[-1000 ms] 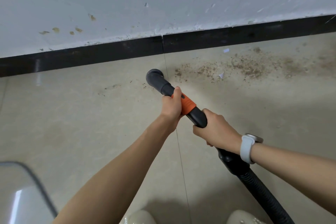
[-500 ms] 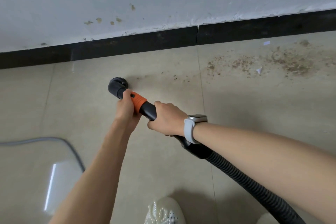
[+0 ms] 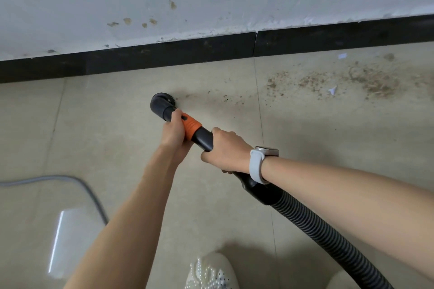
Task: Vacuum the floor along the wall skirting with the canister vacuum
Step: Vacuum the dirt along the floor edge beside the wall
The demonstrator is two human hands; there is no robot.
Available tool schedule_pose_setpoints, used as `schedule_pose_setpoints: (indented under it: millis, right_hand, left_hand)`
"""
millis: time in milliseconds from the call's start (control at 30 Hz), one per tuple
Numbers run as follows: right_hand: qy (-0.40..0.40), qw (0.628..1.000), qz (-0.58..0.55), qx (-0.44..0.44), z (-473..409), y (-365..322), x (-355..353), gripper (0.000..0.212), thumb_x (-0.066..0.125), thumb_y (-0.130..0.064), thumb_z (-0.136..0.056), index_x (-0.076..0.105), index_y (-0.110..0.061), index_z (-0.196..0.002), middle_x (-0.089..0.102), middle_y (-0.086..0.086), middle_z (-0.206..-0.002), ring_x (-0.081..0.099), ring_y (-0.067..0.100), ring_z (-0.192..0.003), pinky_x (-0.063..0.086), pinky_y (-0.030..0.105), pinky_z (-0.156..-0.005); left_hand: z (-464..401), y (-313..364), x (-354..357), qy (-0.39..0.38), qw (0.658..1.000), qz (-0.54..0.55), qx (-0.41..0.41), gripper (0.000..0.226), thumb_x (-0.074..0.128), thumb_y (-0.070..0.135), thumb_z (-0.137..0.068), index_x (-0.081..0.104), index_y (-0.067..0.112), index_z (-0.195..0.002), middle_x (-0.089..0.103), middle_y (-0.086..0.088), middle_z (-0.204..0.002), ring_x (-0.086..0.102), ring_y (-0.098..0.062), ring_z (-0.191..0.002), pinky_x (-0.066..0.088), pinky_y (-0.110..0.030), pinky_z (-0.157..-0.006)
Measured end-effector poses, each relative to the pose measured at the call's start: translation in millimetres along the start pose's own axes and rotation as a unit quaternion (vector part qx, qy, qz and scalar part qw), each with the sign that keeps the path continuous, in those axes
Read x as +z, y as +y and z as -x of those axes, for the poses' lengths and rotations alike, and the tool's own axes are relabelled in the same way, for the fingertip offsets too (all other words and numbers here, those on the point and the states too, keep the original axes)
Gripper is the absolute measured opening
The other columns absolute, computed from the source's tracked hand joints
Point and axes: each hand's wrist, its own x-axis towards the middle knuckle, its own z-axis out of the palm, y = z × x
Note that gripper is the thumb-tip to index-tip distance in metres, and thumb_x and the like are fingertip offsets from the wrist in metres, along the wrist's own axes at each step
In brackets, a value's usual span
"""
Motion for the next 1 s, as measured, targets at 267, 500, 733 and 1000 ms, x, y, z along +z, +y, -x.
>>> schedule_pose_setpoints:
  millis: [267,500,733,1000]
  right_hand:
    - [0.022,0.999,0.009,0.024,21.0,21.8,-12.2,0.024,0.057,-0.024,-0.082,0.042,-0.011,-0.095,0.055,0.006,-0.08,0.058,0.025,-0.057,0.053,0.036,-0.059]
    - [0.047,0.997,0.03,0.044,40.8,46.2,-19.9,0.023,0.055,-0.025,-0.084,0.039,-0.013,-0.094,0.051,0.002,-0.076,0.053,0.023,-0.061,0.044,0.031,-0.057]
    - [0.094,0.992,0.027,0.076,63.5,68.9,-36.7,0.021,0.054,-0.025,-0.086,0.039,-0.013,-0.094,0.048,-0.001,-0.073,0.048,0.017,-0.057,0.035,0.028,-0.05]
    - [0.133,0.986,0.001,0.096,71.6,86.2,-52.9,0.021,0.056,-0.025,-0.083,0.041,-0.013,-0.092,0.055,0.003,-0.077,0.057,0.025,-0.063,0.049,0.035,-0.06]
  left_hand:
    - [13.4,-14.7,23.5,-0.042,0.999,-0.019,-0.009,0.022,0.043,0.025,-0.096,0.044,0.008,-0.082,0.044,-0.009,-0.077,0.049,-0.023,-0.075,0.045,-0.035,-0.067]
    - [27.5,-30.6,47.2,-0.077,0.997,-0.023,-0.015,0.024,0.042,0.027,-0.097,0.044,0.008,-0.082,0.044,-0.009,-0.076,0.049,-0.021,-0.071,0.046,-0.034,-0.065]
    - [42.4,-38.8,84.3,-0.128,0.99,-0.038,-0.036,0.025,0.044,0.028,-0.098,0.044,0.007,-0.085,0.045,-0.01,-0.079,0.05,-0.021,-0.07,0.049,-0.034,-0.064]
    - [53.1,-37.1,116.2,-0.15,0.986,-0.056,-0.047,0.023,0.046,0.028,-0.097,0.043,0.007,-0.087,0.044,-0.008,-0.078,0.049,-0.02,-0.069,0.048,-0.033,-0.062]
